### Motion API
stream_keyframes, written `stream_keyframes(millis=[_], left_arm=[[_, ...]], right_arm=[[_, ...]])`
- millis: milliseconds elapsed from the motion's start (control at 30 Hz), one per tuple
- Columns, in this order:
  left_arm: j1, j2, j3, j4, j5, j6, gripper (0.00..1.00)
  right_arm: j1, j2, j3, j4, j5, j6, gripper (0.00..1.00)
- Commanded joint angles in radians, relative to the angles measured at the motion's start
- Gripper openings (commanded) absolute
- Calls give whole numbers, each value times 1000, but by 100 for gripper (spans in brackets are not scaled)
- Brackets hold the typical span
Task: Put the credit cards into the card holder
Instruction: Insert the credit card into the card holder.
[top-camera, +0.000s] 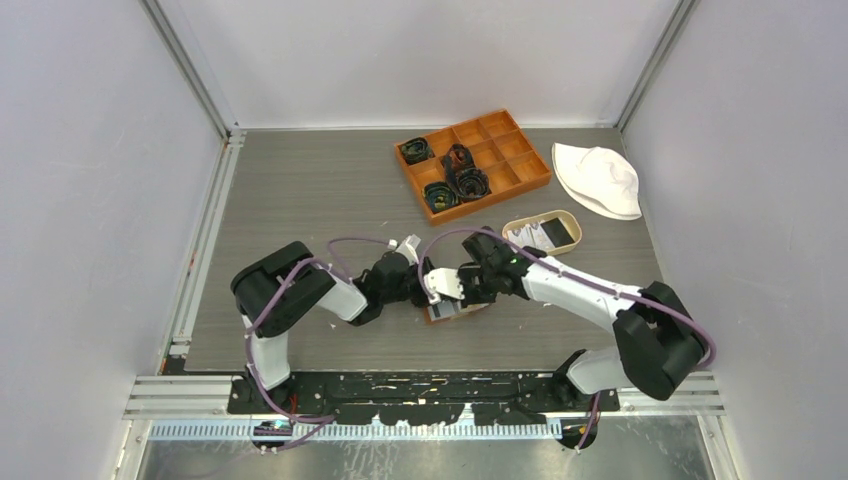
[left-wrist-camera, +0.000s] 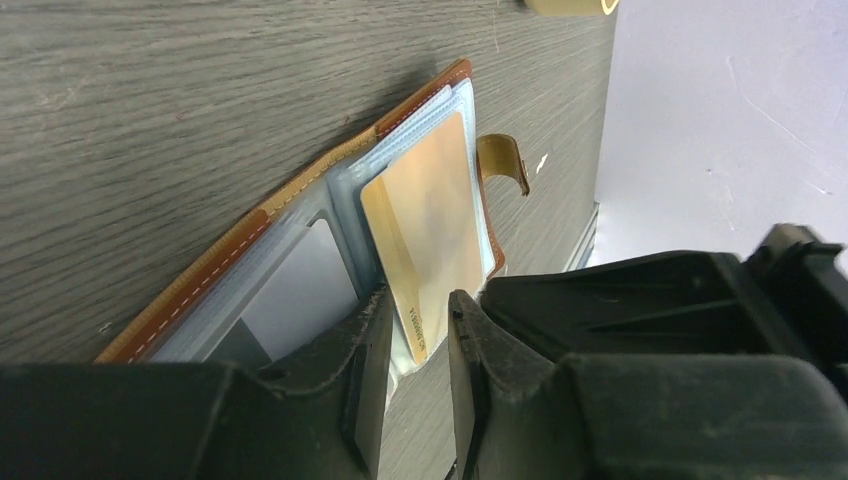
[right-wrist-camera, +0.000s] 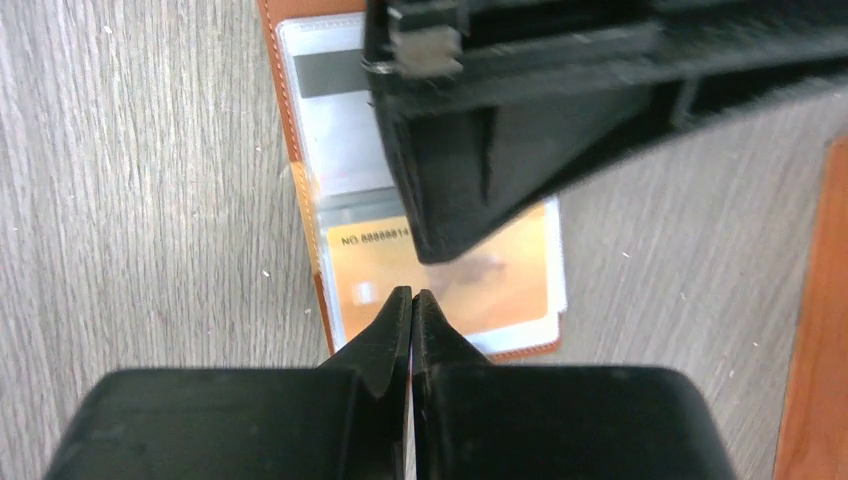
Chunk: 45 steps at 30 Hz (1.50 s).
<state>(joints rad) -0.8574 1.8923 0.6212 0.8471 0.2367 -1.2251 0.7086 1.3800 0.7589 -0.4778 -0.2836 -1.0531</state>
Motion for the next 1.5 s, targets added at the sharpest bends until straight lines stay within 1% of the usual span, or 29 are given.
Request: stream_keyframes(millis=[0,167,400,567,667,800,1067,1300,1467], left_arm=[[9,-56,17,-107,-10,62,29],[11,-106,41,-194,-24,100,29],[10,-161,60,-279,-36,142,27],[10,-203,73,-375,-66,186,21],[11,-205,89,-409,-74,205,15],[11,-171,112,-405,-52,211,7],[9,-89,160,-391,-23,209,3],[10,-42,180,-362,-3,196,3],[9,-52,183,-327,8,189,9]], right_arm=[[-64,-82,60,-40,-150,55,5],[-127,-102,70,-51,-243,107,9],[-150,-50,107,-52,-229,199,11],[-159,-13,120,-58,-230,227,11],[-161,2,129,-63,-226,235,11],[-167,10,132,-65,-223,241,11],[-178,33,142,-82,-221,245,11],[-187,33,146,-79,-228,259,11],[-219,32,154,-79,-263,296,11]])
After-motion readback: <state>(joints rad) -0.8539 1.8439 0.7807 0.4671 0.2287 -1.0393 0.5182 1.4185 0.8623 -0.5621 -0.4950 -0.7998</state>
